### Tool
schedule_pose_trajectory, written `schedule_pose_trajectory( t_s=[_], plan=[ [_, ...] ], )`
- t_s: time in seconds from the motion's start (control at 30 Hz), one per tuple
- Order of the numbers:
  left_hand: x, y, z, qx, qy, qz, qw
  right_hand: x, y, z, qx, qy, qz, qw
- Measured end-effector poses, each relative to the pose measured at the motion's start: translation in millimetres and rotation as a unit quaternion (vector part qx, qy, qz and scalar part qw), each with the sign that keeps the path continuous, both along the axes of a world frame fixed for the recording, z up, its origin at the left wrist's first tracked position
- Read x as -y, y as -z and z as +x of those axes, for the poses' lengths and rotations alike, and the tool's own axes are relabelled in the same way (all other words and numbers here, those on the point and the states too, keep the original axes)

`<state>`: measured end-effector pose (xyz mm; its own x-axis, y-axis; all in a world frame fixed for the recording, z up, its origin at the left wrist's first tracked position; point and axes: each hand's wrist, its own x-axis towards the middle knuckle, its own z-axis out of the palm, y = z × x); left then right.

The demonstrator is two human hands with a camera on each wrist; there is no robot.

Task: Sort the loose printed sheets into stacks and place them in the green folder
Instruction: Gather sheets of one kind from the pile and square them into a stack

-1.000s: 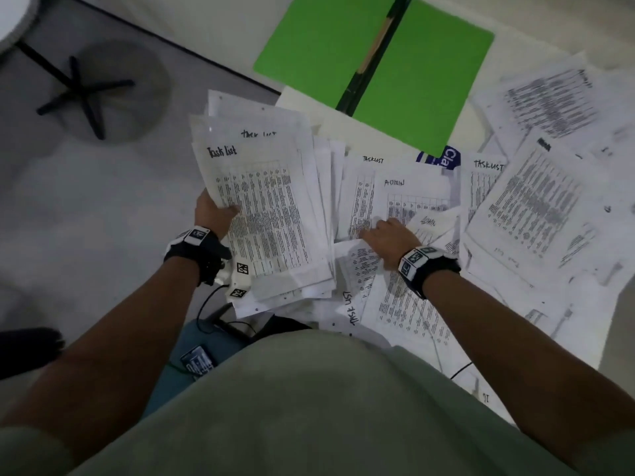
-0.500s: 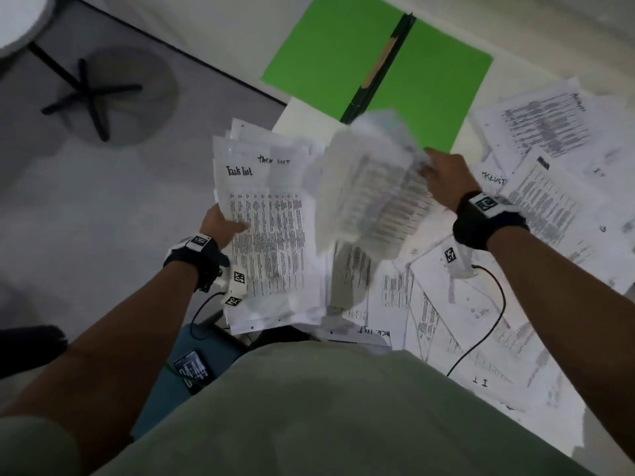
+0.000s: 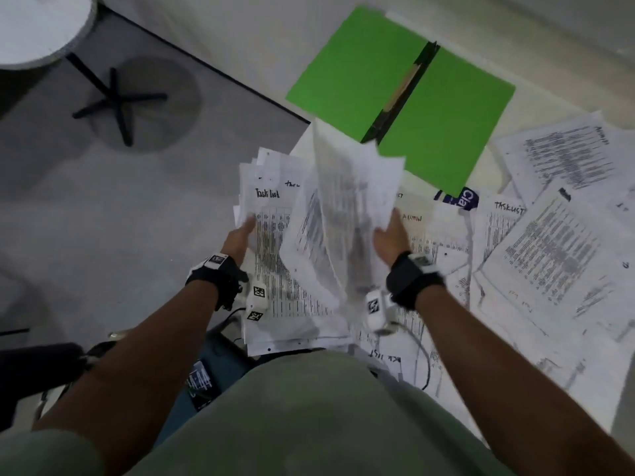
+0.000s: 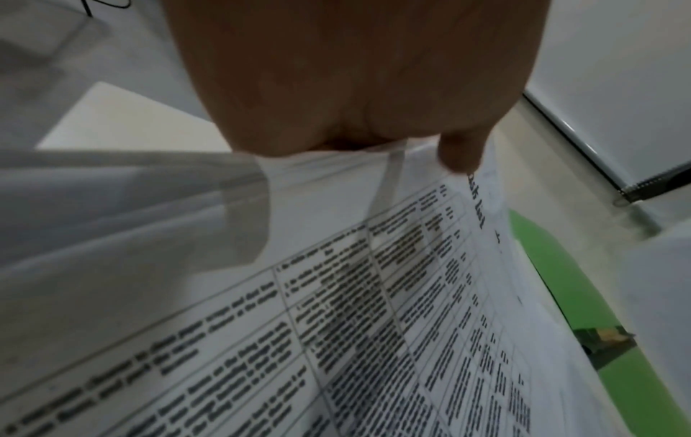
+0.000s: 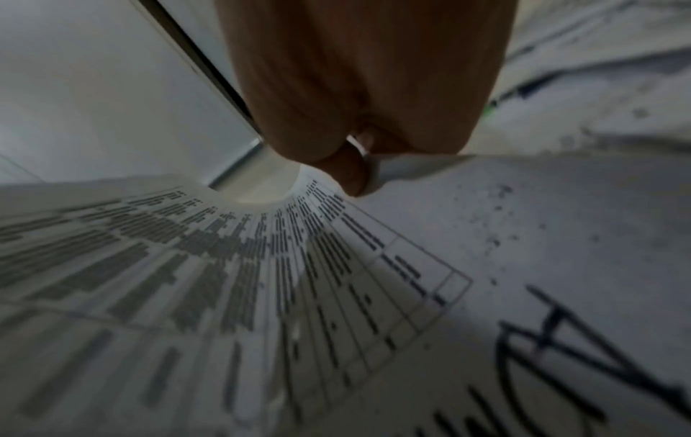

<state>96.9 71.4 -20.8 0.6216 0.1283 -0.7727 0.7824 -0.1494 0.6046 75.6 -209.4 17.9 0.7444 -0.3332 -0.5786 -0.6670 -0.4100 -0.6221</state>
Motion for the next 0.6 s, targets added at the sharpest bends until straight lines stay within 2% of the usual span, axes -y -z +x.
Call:
schedule_pose_trajectory(
  t_s=[0.07,0.17,0.27,0.33,0.47,0.6],
  plan=[
    [-1,1,0,-0.024,-0.02,-0.052,0.998,-25,12,-17,-0.054,-0.049,0.019,0.997],
    [-3,4,2,0.016,0.003,-0.065,0.998,-49,24,-31,-0.101,-0.132,0.063,0.984],
    [0,0,1,0.029,0.052,-0.081,0.995,-57,30,-35,-0.102,-0.191,0.082,0.973],
    [-1,1,1,0.024,0.084,-0.053,0.995,-53,34,-36,-0.097,-0.21,0.088,0.969],
    [-11,9,5,0.064,0.14,0.039,0.987,-29,42,-34,-0.027,-0.161,0.082,0.983],
    [-43,5,13,0.102,0.087,0.033,0.99,7,55,-34,0.005,-0.096,-0.022,0.995]
  ],
)
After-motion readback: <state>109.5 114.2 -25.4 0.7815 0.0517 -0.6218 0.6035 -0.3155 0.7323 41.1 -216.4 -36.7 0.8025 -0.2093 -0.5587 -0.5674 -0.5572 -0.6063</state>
